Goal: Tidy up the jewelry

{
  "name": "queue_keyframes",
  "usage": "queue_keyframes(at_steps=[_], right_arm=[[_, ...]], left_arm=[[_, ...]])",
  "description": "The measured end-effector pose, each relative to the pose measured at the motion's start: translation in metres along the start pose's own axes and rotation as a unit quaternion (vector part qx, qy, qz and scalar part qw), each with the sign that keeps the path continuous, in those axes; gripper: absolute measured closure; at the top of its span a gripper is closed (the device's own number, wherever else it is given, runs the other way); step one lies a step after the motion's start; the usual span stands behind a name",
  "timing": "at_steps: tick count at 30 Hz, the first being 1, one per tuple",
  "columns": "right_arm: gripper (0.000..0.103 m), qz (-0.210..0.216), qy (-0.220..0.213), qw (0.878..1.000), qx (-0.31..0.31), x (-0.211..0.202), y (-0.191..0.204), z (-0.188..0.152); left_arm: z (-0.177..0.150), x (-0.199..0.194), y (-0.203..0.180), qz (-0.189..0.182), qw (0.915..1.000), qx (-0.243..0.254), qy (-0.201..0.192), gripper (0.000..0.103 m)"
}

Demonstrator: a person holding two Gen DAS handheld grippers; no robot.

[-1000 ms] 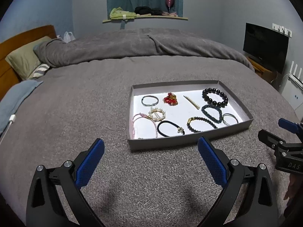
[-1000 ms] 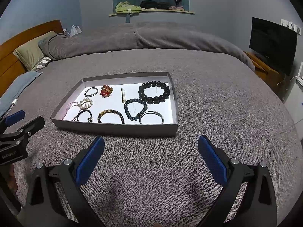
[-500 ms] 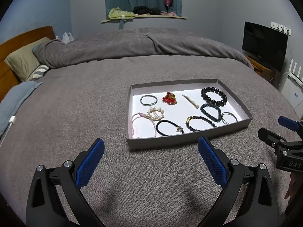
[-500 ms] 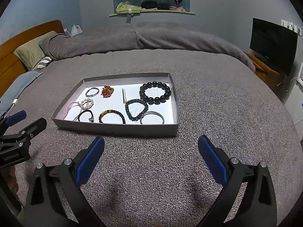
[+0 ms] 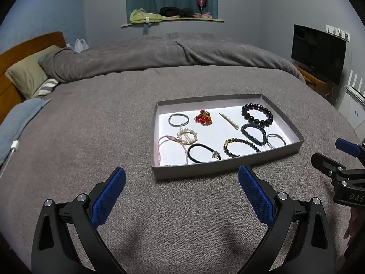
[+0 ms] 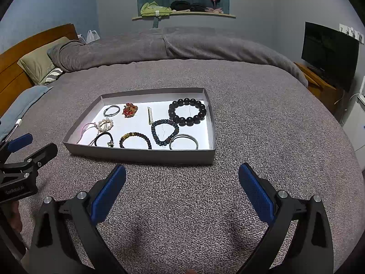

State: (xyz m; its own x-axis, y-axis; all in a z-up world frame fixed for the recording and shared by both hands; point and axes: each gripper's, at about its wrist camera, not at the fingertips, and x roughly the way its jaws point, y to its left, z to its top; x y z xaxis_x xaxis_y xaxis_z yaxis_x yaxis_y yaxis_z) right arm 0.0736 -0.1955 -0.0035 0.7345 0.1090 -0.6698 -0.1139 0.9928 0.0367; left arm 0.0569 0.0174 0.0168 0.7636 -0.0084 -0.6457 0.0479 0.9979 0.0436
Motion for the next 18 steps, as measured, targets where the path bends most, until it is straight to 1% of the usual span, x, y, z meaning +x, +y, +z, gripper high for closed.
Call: queue_keyframes(at_steps=[18], right_arm=[[0.005,0.001,0.000,1.000,0.000,-0.0003,0.0002,0.0000]], left_arm=[[-0.0006,0.0004,-0.0014,0.000,1.0000,0.004,0.000,0.005]])
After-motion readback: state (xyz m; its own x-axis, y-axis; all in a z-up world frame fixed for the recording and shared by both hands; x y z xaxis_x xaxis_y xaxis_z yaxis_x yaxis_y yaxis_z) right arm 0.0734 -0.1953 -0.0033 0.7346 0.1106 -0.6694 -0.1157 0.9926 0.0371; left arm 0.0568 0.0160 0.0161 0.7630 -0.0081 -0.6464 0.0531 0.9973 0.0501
